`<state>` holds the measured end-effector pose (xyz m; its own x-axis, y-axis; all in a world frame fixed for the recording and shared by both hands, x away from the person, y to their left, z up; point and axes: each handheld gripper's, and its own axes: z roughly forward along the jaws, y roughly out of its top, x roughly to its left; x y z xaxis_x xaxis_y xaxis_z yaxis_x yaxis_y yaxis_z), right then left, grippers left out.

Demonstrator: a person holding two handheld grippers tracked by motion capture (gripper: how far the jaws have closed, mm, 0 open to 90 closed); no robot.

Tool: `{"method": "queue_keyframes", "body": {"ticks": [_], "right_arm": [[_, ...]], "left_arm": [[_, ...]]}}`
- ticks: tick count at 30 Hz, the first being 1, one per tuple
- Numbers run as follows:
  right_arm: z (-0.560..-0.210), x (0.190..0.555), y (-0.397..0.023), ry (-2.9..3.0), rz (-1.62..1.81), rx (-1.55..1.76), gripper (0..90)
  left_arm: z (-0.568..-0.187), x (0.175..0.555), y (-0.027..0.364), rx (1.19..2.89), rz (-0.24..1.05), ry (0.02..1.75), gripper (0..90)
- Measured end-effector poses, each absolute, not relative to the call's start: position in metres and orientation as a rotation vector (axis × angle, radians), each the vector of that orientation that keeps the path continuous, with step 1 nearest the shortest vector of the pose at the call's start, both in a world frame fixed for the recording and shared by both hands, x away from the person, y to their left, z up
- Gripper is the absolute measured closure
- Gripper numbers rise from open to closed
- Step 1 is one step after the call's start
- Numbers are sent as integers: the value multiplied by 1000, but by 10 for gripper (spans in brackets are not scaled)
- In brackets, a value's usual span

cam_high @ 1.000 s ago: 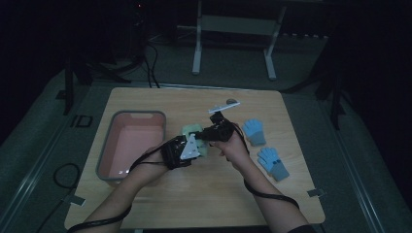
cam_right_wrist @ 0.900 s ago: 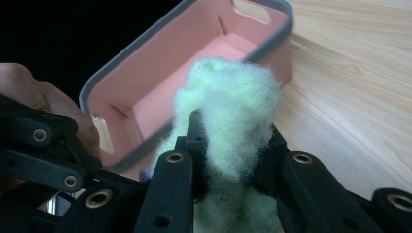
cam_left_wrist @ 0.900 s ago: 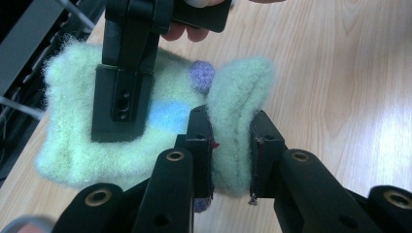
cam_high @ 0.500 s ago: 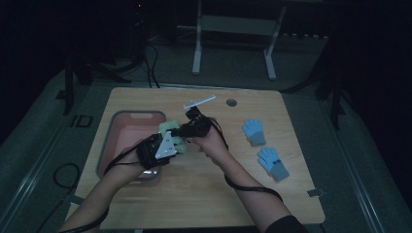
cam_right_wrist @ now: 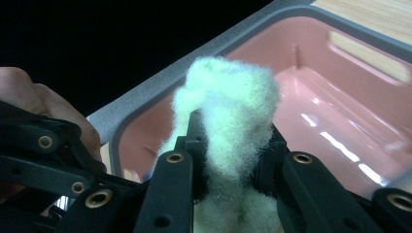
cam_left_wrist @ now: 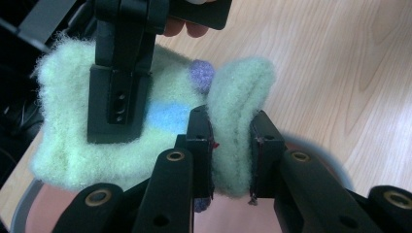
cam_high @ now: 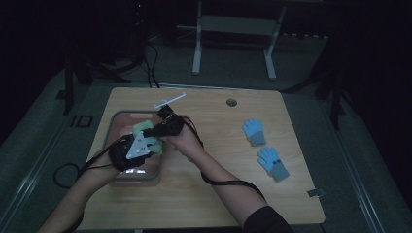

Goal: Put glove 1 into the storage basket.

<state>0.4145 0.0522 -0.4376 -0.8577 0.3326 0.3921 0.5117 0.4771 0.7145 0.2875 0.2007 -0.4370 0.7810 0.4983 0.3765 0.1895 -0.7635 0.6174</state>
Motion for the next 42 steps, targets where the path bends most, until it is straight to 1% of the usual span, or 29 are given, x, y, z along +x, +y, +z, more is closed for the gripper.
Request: {"method": "queue_keyframes", "body": {"ticks": [4,8,17,27,30,32,35,37,38,40,41,42], "right_arm": [[-442,413,73,-2523,-1314,-706,741],[-450,413,83,-2524,-1312,-709,741],[-481,419,94,-2582,-1199,-740,739],[-493,423,108,-2685,-1085,-745,733],[-494,423,113,-2710,-1037,-749,717],[-494,423,116,-2726,-1007,-750,675],[-494,423,118,-2722,-995,-757,586],[-493,423,118,-2721,-997,-752,527],[-493,423,118,-2719,-996,-748,513],[-492,424,117,-2714,-1004,-753,483],[-491,424,116,-2721,-1007,-750,481],[-490,425,115,-2719,-1009,-759,473]], "left_arm": [[-443,285,216,2407,723,542,759],[-455,286,224,2405,726,560,759],[-483,299,223,2449,641,600,758],[-494,310,223,2493,598,616,756],[-495,313,223,2518,560,620,749],[-495,314,223,2518,535,626,720],[-495,314,223,2515,511,639,639],[-495,313,221,2517,526,650,576],[-495,313,221,2517,535,651,537],[-494,312,222,2506,540,658,528],[-493,312,222,2495,540,661,499],[-493,311,222,2491,542,662,495]]}}
